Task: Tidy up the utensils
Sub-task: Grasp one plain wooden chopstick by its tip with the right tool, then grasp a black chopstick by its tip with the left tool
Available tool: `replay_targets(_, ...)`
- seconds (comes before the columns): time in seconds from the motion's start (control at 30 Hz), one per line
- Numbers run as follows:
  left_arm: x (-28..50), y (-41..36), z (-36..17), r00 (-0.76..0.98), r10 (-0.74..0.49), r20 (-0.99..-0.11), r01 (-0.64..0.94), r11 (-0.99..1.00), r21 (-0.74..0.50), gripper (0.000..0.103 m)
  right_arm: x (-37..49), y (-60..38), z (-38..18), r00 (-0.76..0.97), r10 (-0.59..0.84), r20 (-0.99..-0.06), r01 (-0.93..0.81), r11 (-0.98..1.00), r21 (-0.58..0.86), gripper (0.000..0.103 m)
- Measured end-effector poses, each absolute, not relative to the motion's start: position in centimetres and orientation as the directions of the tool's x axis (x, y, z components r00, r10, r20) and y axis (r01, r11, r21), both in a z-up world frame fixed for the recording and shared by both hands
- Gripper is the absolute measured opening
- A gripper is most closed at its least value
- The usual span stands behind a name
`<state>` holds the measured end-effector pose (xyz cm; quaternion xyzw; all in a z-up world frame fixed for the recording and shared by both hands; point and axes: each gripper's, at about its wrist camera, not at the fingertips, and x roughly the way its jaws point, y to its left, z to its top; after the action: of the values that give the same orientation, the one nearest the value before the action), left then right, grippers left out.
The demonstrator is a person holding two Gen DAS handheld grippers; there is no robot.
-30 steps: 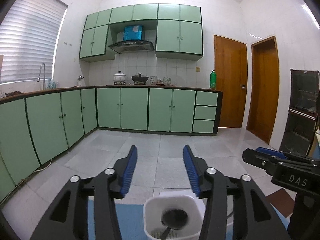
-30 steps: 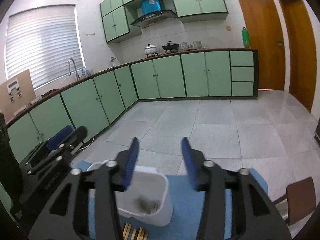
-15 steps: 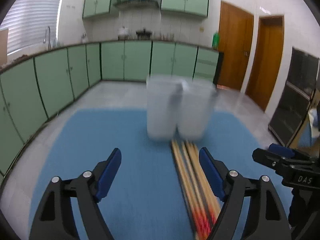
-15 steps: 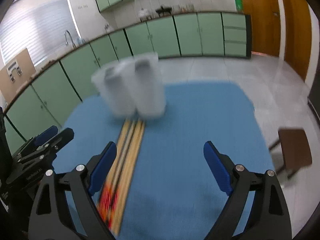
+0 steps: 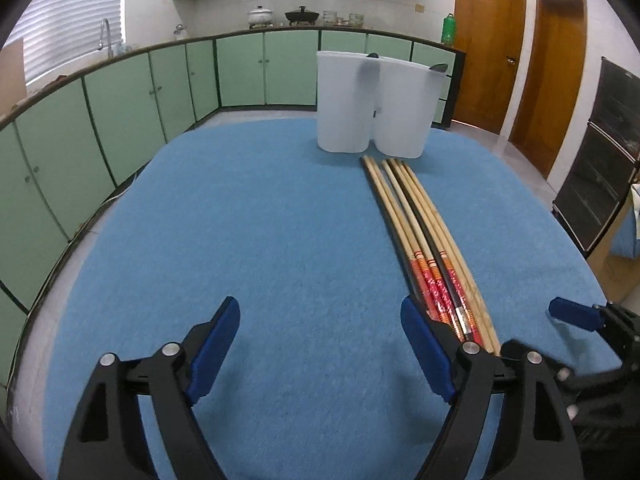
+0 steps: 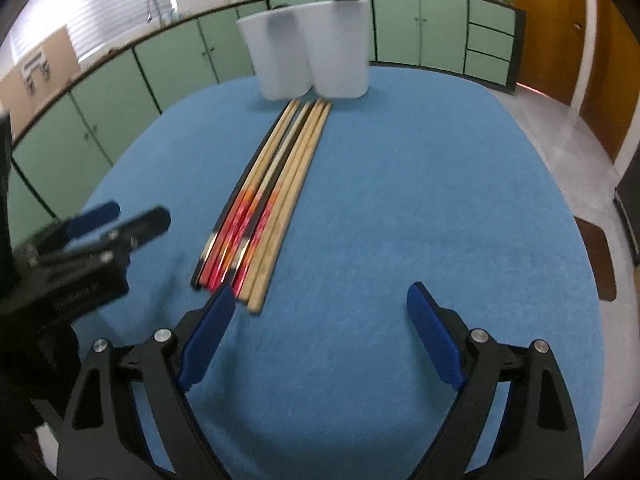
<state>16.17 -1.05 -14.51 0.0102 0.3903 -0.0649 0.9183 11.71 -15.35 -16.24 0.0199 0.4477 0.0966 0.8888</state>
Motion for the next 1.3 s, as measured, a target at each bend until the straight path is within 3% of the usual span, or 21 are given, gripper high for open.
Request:
replay_targets(0.2,15.8,-0.8,-15.1,0.672,-0.106,-0.733,0.123,0.992,-0.031,0.082,11.3,-14.4,-16.7,0.591,0.094,-0.801,-0.16,0.987,-0.002,0.082)
replay_targets(0.37,15.6,-0.4,-15.1,0.671,-0.105,-0.734,0.116,0.993,-0.036,0.083,11.0,-16.2,-16.6,0.6,0.043,-0.799,-0.105,0.994,-0.025,0.082)
replay_targets(0.47,15.4,-0.4,-15.2,0.67,-0.106,-0.735,0.122,0.992,-0.032,0.084,11.1,-17.0,-16.6,0.601,0.061,-0.797,-0.092,0.996,0.007,0.075)
replay_targets(0.57,15.2,-0.9,-15.2,0.666,-0.119,-0.737,0.143,0.989,-0.03,0.084,11.1,-16.7,-16.6,0.601,0.111,-0.791,-0.124,0.991,0.045,0.062)
replay_targets(0.67,15.1,-1.2,-15.4,0.654,-0.131,-0.745,0.159,0.987,-0.035,0.084,11.0,-15.8,-16.6,0.599,0.153,-0.786,-0.165,0.984,0.065,0.041)
replay_targets(0.73,15.1,-1.4,-15.4,0.648,-0.14,-0.749,0.169,0.985,-0.038,0.084,11.0,-15.4,-16.7,0.599,0.174,-0.781,-0.189,0.979,0.073,0.017)
replay_targets(0.8,15.0,-1.5,-15.4,0.645,-0.146,-0.75,0.175,0.984,-0.041,0.084,11.1,-15.3,-16.6,0.597,0.19,-0.779,-0.2,0.976,0.085,0.008)
replay_targets(1.3,15.2,-3.1,-16.5,0.598,-0.147,-0.788,0.212,0.977,-0.021,0.087,11.0,-16.5,-16.7,0.603,0.178,-0.777,-0.156,0.982,0.104,0.006)
